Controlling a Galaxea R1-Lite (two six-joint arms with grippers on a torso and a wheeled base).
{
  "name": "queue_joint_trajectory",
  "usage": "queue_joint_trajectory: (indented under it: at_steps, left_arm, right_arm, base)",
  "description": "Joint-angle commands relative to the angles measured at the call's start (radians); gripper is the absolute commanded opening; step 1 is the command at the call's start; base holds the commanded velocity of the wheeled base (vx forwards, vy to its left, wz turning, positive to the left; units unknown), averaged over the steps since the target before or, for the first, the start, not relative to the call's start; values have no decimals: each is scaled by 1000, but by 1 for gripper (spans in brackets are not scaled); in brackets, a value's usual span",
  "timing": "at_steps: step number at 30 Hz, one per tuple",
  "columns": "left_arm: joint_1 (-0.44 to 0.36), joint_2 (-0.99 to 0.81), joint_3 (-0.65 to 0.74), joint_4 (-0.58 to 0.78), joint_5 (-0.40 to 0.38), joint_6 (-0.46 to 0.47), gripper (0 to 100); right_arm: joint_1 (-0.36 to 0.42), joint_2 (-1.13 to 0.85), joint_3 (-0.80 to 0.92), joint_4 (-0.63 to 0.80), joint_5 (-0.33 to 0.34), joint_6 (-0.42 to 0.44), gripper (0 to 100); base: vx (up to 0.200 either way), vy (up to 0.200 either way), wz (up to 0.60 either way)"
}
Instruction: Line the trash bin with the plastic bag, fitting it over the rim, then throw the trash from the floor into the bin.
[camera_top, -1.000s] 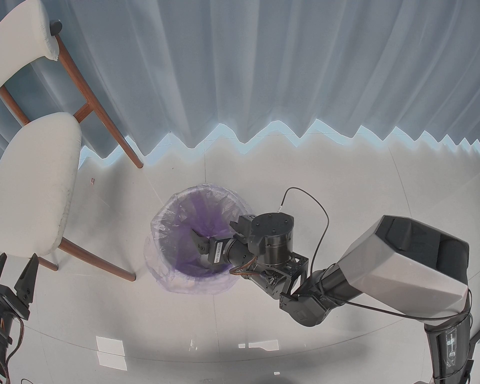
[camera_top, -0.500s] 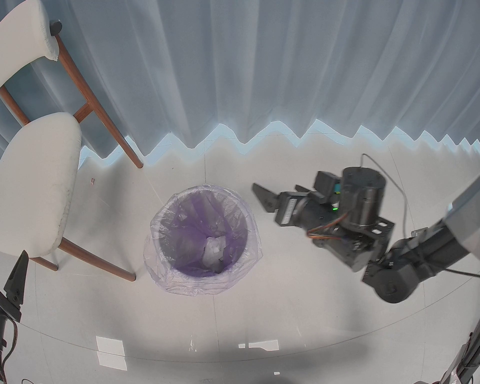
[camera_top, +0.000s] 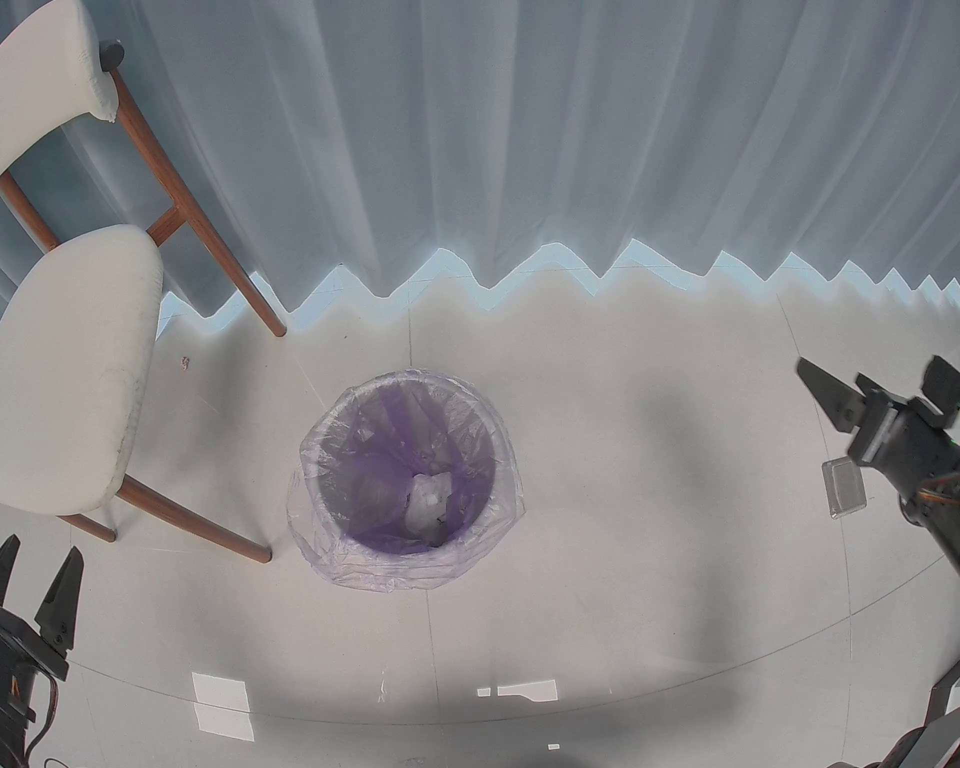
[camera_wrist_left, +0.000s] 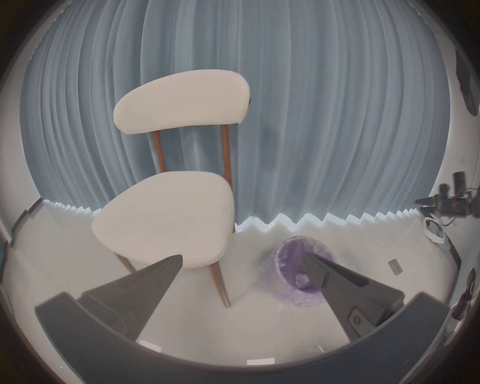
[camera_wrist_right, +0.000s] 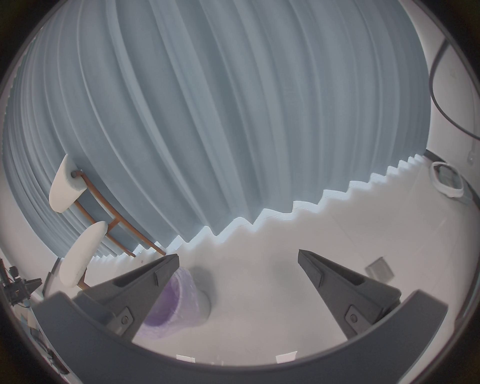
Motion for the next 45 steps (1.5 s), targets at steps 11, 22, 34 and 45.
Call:
queue_joint_trajectory:
  at_steps: [11, 22, 34, 45]
  left_arm:
    - [335, -420, 118, 436, -32, 8, 100]
    - [232, -411, 118, 468, -236, 108, 100]
    - [99, -500, 118, 479, -221, 96, 100]
    - [99, -498, 118, 475, -204, 74, 100]
  right_arm:
    - [-117, -1090, 369, 650, -1, -177, 100]
    - [-114, -1170, 441, 762, 57, -138, 100]
    - [-135, -1170, 441, 761, 108, -152, 100]
    - [-235, -1271, 444, 814, 244, -256, 100]
  base:
    - [0, 0, 0]
    - [0, 0, 0]
    - [0, 0, 0]
    - [0, 0, 0]
